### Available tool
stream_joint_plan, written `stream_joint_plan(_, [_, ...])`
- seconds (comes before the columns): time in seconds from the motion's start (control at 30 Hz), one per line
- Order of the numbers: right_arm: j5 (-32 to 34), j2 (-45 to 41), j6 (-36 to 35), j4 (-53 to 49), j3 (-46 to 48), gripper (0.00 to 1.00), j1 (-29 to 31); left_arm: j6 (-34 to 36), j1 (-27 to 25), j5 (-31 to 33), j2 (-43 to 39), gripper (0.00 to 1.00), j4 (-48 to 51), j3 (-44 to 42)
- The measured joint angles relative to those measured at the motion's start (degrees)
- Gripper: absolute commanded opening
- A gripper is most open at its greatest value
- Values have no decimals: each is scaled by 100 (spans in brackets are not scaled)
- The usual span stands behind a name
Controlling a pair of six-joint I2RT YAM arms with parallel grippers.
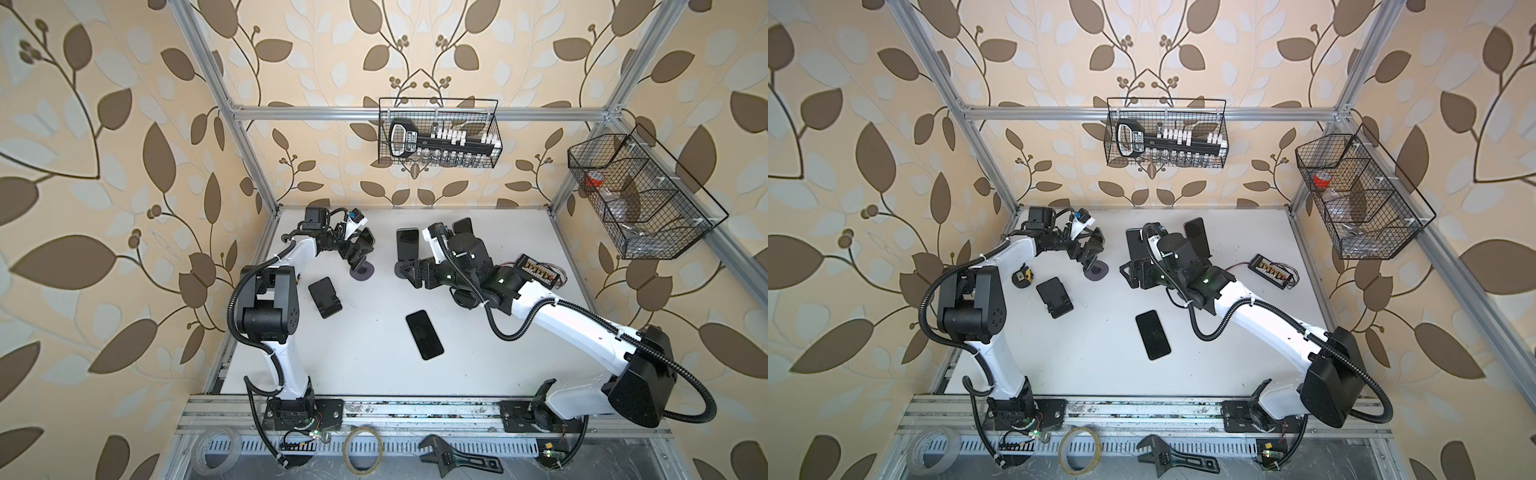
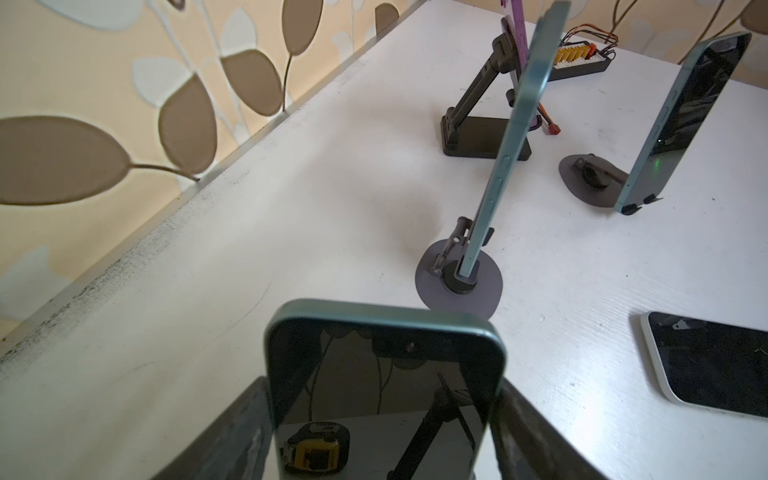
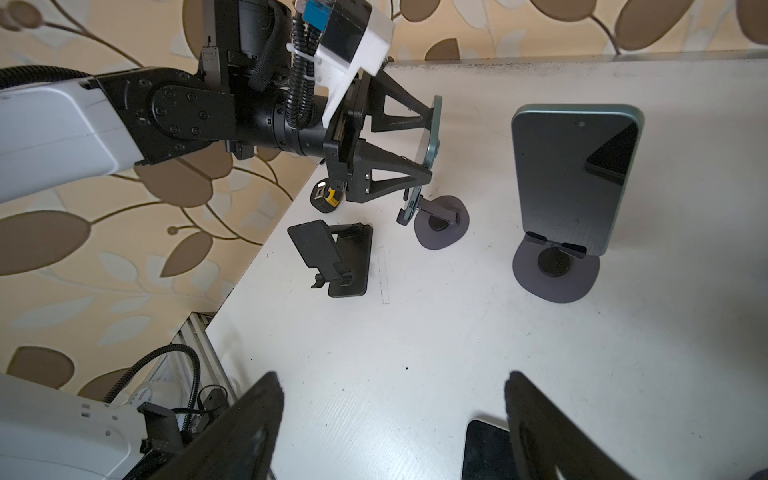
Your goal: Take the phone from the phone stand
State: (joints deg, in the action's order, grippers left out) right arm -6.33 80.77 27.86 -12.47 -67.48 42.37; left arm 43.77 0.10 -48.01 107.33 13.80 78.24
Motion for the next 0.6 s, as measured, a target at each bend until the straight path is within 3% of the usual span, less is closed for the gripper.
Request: stream_joint_plan(0.6, [-13, 94, 2, -4, -2, 85, 0, 111, 0, -17, 0, 69, 2, 0])
